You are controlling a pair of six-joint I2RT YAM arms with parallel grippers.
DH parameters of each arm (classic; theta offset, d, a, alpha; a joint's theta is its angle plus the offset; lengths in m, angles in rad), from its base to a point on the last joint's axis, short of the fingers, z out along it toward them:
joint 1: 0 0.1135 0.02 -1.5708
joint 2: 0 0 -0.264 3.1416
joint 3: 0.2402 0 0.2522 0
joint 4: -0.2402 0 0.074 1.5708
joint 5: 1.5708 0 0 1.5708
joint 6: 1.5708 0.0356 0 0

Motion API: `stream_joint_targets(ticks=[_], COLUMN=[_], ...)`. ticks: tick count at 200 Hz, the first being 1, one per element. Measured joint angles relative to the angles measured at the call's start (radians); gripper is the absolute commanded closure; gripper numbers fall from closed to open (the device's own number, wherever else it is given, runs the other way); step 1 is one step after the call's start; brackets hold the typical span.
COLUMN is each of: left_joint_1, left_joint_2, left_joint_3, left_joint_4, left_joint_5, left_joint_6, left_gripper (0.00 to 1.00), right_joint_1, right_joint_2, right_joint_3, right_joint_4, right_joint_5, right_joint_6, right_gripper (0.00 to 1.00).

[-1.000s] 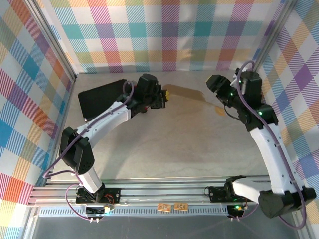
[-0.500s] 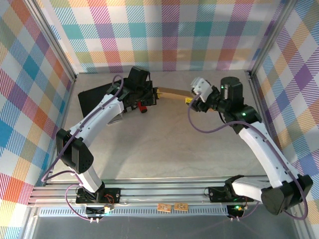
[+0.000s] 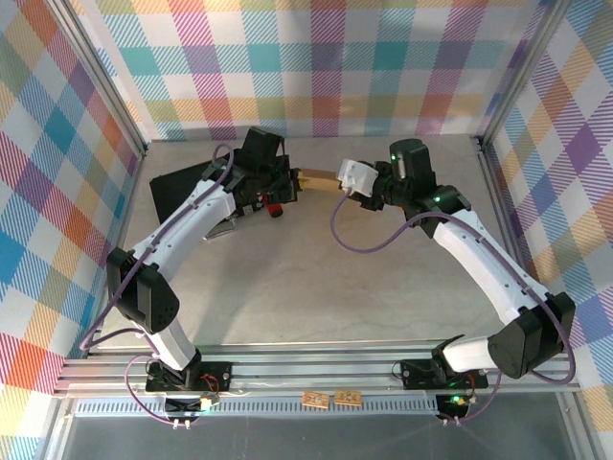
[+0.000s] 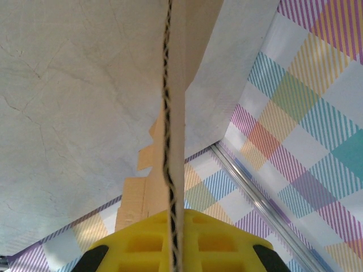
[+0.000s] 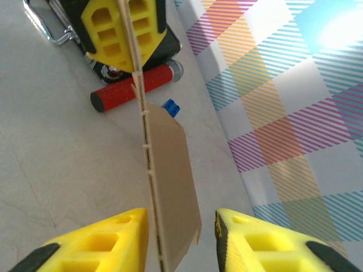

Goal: Fold the paper box

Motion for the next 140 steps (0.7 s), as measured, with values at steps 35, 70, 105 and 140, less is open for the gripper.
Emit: stream_joint_targets(ticks=[35,70,105,140], left_joint_1=[0.005,0.009,0.031,0.099], left_joint_2=[0.0,0.0,-0.005,-0.083], left_joint_3=[0.0,0.0,0.0,0.005], left_joint_4=[0.0,0.002,0.031,0.042], left_joint_5=[0.01,0.008,-0.004,-0.06], left_joint_6=[0.001,0.005,0.064,0.233], left_gripper=[1.0,1.0,0.39,0.16], right_joint_1=[0.008,0.019,0.037,0.034], right_joint_2=[0.006,0.013,0.028,0.005], right_joint_3=[0.0,0.001,0.022,0.055], right_joint_4=[-0.011,-0.011,-0.021,-0.035], right_joint_5=[0.014,0.031,0.055,0.059], right_joint_6=[-0.003,-0.019,-0.012,0.044], right_gripper=[0.72,1.0,1.0,1.0])
